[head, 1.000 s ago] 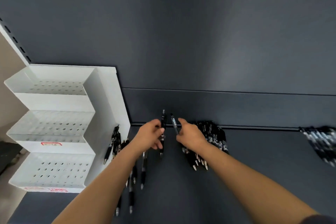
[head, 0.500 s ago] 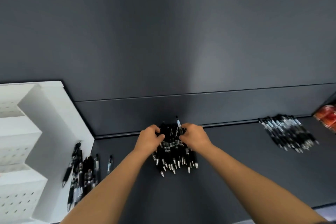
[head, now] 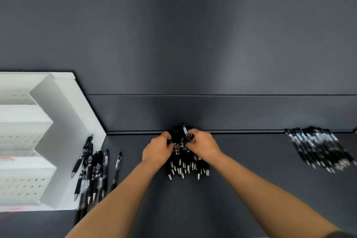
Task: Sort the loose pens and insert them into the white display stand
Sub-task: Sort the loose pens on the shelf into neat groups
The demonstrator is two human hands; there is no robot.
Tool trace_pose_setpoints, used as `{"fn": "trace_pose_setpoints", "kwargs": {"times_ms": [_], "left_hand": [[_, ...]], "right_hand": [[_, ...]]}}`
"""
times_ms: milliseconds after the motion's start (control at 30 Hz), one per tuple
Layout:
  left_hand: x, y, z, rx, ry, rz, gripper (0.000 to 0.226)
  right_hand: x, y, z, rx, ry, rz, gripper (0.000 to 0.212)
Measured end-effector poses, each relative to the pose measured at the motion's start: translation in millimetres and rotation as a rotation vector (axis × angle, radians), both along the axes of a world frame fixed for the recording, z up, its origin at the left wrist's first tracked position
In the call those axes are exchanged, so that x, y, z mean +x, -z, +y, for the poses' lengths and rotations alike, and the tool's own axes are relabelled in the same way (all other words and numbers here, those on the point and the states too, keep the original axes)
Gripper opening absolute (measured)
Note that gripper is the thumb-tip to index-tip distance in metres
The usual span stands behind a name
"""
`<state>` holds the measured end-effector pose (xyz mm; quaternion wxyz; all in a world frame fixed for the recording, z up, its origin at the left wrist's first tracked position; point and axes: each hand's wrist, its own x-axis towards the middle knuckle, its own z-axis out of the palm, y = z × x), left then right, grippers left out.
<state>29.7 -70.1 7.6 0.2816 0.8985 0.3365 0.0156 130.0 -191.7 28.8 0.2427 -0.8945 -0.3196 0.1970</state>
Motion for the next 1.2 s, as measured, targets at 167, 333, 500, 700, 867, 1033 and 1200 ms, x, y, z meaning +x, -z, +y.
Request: {"fn": "trace_pose_setpoints", "kwargs": {"times_ms": [167, 333, 500, 700, 867, 1033, 1200], "left_hand": [[-42.0, 1.0, 20.9, 0.203, -0.081, 0.022, 0.02], [-87.1, 9.0, 38.2, 0.361, -0.131, 0.346, 0.035], [-102.2, 15.4, 43.0, 0.206, -0.099, 0.385, 0.041], [-83.8, 4.2, 45.6, 0.072, 0.005, 0.156, 0.042], [-43.8, -18.6, 26.7, 0.065, 0.064, -0.015, 0.041], [2.7, -33.4, -11.0, 0.058, 0.253, -0.134, 0.021], [59.6, -31.3, -70.2, 0.011, 0.371, -0.19, 0.01]], "right_hand": [[-14.4, -0.9, 17.1, -0.009, -0.046, -0.028, 0.043], [-30.1, -0.6, 30.2, -0.012, -0.032, -0.025, 0.043], [-49.1, 7.8, 43.0, -0.005, -0.038, -0.008, 0.043], [-57.6, 9.4, 45.0, 0.018, -0.002, -0.022, 0.04], [-39.5, 3.0, 17.8, 0.042, 0.068, -0.065, 0.042], [-7.2, -1.7, -23.6, 0.071, 0.171, -0.09, 0.046], [32.5, -0.8, -85.3, 0.053, 0.251, -0.099, 0.048]]}}
